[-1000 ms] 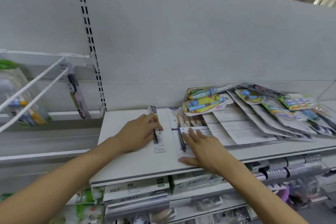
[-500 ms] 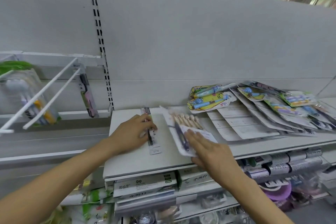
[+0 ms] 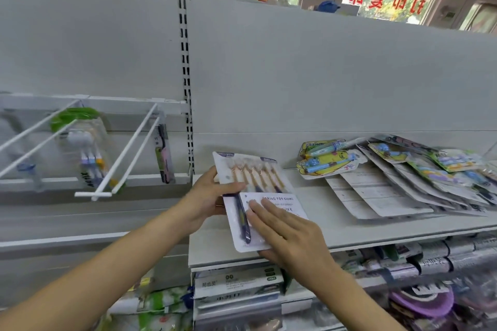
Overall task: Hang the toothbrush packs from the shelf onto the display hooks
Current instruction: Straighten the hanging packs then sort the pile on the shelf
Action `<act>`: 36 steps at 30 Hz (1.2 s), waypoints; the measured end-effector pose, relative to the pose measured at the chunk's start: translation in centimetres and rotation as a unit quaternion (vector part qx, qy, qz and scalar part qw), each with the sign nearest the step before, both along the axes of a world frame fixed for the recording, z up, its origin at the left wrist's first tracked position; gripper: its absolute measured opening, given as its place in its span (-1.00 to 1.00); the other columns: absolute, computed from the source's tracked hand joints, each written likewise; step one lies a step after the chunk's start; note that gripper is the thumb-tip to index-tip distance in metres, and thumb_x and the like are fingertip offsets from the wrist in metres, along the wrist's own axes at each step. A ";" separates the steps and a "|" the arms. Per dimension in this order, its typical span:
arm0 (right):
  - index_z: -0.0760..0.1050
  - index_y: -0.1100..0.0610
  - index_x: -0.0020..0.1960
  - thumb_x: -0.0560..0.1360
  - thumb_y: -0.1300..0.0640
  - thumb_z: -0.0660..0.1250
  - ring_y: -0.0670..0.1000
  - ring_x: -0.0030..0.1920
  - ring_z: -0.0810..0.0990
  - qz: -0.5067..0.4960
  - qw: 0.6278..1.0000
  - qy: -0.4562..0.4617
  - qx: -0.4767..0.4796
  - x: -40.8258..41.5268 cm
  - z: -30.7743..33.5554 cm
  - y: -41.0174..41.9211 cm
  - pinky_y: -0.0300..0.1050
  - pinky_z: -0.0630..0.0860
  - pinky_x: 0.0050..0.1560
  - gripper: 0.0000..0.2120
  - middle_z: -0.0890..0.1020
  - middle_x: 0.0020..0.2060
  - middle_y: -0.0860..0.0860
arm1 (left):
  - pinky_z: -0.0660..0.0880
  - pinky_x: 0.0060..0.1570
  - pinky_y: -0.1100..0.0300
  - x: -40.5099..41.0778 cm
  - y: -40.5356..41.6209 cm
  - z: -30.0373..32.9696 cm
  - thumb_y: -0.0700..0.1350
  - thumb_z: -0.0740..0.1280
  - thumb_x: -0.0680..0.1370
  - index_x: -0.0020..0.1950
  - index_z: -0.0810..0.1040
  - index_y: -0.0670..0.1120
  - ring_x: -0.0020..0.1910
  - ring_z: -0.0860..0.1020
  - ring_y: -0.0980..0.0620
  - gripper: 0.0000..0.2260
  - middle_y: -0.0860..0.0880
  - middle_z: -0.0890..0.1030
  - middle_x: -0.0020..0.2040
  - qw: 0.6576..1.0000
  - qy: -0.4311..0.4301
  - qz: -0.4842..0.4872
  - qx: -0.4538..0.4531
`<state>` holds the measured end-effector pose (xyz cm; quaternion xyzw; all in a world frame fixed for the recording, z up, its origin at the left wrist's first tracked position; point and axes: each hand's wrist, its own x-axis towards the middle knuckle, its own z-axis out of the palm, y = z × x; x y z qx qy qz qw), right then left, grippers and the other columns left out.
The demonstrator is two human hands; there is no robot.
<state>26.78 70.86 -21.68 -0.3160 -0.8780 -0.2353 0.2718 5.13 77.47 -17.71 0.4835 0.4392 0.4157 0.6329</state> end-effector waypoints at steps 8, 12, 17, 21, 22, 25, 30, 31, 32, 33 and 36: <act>0.59 0.14 0.25 0.62 0.00 0.28 -0.02 0.31 0.54 -0.020 0.965 0.219 -0.146 -2.6 1.4 1.3 -0.19 0.43 0.35 -0.69 0.62 0.24 -0.01 | 0.61 0.01 -0.03 -6.6 -2.3 -2.6 -0.27 0.39 0.52 0.12 0.63 -0.12 -0.03 0.70 -0.17 -0.81 -0.17 0.72 0.01 0.988 0.005 0.153 0.000; 0.56 0.13 0.13 0.57 0.10 0.35 0.02 0.11 0.53 -0.181 0.906 0.309 -0.227 -2.7 0.5 3.9 -0.10 0.50 0.11 -0.82 0.55 0.07 -0.02 | 0.64 -0.06 -0.08 -11.1 -4.3 -3.2 -0.19 0.43 0.50 0.17 0.61 -0.12 -0.04 0.69 -0.25 -0.76 -0.23 0.70 0.04 0.988 -0.060 0.144 -0.005; 0.52 0.20 0.20 0.48 -0.30 0.33 0.12 0.24 0.36 -0.334 0.845 0.150 -0.389 -4.2 -1.4 5.8 -0.05 0.41 0.22 -0.41 0.43 0.18 0.09 | 0.56 0.11 -0.24 -15.3 -6.7 -4.3 0.04 0.59 0.21 0.12 0.65 -0.07 0.02 0.67 -0.30 -0.49 -0.26 0.68 0.08 0.990 -0.036 0.132 0.012; 0.51 0.14 0.23 0.49 -0.28 0.32 0.12 0.25 0.36 -0.368 0.839 0.099 -0.388 -5.8 -2.5 6.2 -0.04 0.40 0.23 -0.45 0.45 0.21 0.08 | 0.44 0.24 -0.36 -17.3 -7.7 -4.7 -0.01 0.59 0.30 0.17 0.61 -0.12 0.07 0.64 -0.32 -0.51 -0.25 0.68 0.10 0.986 -0.048 0.157 0.014; 0.51 0.13 0.24 0.51 -0.23 0.32 0.12 0.26 0.37 -0.368 0.836 0.108 -0.392 -5.9 -2.6 6.4 -0.05 0.40 0.23 -0.50 0.46 0.22 0.08 | 0.44 0.24 -0.36 -17.7 -7.8 -4.8 0.01 0.58 0.28 0.18 0.61 -0.10 0.09 0.64 -0.32 -0.49 -0.25 0.67 0.12 0.987 -0.051 0.153 0.015; 0.52 0.10 0.25 0.53 -0.11 0.36 0.13 0.27 0.37 -0.364 0.818 0.147 -0.421 -6.1 -2.5 6.6 -0.06 0.37 0.21 -0.61 0.47 0.23 0.08 | 0.42 0.26 -0.37 -18.7 -8.1 -5.0 0.04 0.56 0.27 0.23 0.60 -0.08 0.12 0.63 -0.32 -0.44 -0.25 0.66 0.15 0.990 -0.058 0.131 0.019; 0.51 0.02 0.16 0.50 0.03 0.42 0.10 0.06 0.54 -0.337 0.810 0.238 -0.416 -5.5 -2.5 5.8 -0.07 0.45 -0.06 -0.74 0.62 0.07 0.03 | 0.45 0.26 -0.30 -19.5 -8.3 -5.0 0.13 0.64 0.17 0.23 0.60 -0.07 0.11 0.64 -0.29 -0.31 -0.23 0.67 0.15 0.989 -0.062 0.127 0.038; 0.51 -0.01 0.13 0.49 0.04 0.43 0.07 -0.03 0.57 -0.322 0.807 0.273 -0.412 -5.5 -2.4 5.4 -0.06 0.47 -0.12 -0.76 0.64 0.02 0.02 | 0.45 0.26 -0.29 -19.6 -8.3 -5.1 0.16 0.65 0.14 0.23 0.60 -0.06 0.11 0.64 -0.28 -0.28 -0.22 0.67 0.15 0.989 -0.061 0.126 0.041; 0.52 -0.03 0.09 0.47 0.05 0.46 0.05 -0.11 0.59 -0.308 0.800 0.315 -0.407 -5.5 -2.1 5.0 -0.06 0.48 -0.18 -0.77 0.64 -0.03 0.01 | 0.44 0.27 -0.29 -19.8 -8.3 -5.1 0.17 0.65 0.13 0.24 0.59 -0.06 0.12 0.64 -0.27 -0.26 -0.21 0.67 0.15 0.990 -0.058 0.125 0.042; 0.53 -0.03 0.07 0.45 0.05 0.50 0.02 -0.17 0.59 -0.290 0.791 0.360 -0.400 -5.5 -1.8 4.6 -0.06 0.48 -0.21 -0.76 0.64 -0.07 0.00 | 0.45 0.27 -0.29 -19.9 -8.2 -5.2 0.18 0.65 0.12 0.25 0.59 -0.06 0.12 0.64 -0.27 -0.24 -0.21 0.67 0.15 0.990 -0.059 0.121 0.042; 0.56 0.00 0.03 0.37 0.07 0.59 -0.03 -0.16 0.59 -0.250 0.767 0.465 -0.366 -5.8 -0.4 3.5 -0.11 0.49 -0.20 -0.70 0.63 -0.13 -0.04 | 0.47 0.24 -0.26 -20.1 -8.0 -5.1 0.21 0.65 0.10 0.27 0.58 -0.06 0.11 0.65 -0.27 -0.20 -0.21 0.67 0.15 0.992 -0.055 0.104 0.048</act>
